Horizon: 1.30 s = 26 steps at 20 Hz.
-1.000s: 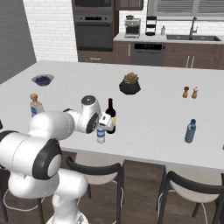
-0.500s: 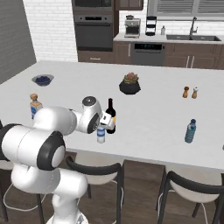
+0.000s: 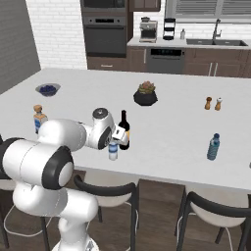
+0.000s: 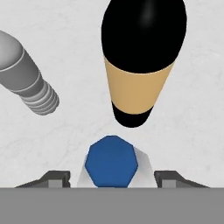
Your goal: Move the plastic bottles in the middle to the plastics group, and the glass bottles in the middle to the glass group.
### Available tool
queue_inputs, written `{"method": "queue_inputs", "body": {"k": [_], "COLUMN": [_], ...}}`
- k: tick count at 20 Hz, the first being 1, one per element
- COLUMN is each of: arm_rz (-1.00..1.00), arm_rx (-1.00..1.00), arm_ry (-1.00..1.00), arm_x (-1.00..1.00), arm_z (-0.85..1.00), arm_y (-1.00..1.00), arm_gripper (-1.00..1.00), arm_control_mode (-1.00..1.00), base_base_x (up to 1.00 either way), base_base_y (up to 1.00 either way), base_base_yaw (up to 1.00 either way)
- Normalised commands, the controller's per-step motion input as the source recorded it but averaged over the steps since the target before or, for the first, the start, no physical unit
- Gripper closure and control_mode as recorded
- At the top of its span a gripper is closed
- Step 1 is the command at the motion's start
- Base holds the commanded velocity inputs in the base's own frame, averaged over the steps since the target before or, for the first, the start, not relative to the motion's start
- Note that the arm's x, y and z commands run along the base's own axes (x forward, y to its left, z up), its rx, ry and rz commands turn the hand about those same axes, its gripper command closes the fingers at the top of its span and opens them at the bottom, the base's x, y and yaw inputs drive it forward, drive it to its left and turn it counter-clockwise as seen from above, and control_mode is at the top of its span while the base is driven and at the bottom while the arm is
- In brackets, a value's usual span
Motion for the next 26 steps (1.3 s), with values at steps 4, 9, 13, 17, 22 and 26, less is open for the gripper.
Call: {"method": "queue_inputs", "body": {"k": [4,9,13,17,22,26], "arm_rz": [-0.01,-0.08,-0.13,-0.09,-0.06,-0.04], "arm_rx": [0.0,0.0,0.0,0.0,0.0,0.0], "arm_ry": [-0.03,-0.01,0.05,0.05,0.0,0.0], "arm_x": [-0.33,-0.54,-0.15,0.0,0.0,-0.01], "arm_z": [0.04,0.44,0.58,0.53,0.08,0.0], "arm_y": [-0.15,-0.44,-0.71,-0.96,-1.0,-1.0], "arm_gripper": [1.0,1.0,1.0,1.0,1.0,1.0], "arm_control_mode": [-1.0,-1.0,-1.0,-1.0,-1.0,-1.0], "base_base_x": [0.0,0.0,0.0,0.0,0.0,0.0], "base_base_y": [0.0,0.0,0.0,0.0,0.0,0.0], "base_base_yaw": [0.0,0.0,0.0,0.0,0.0,0.0]}}
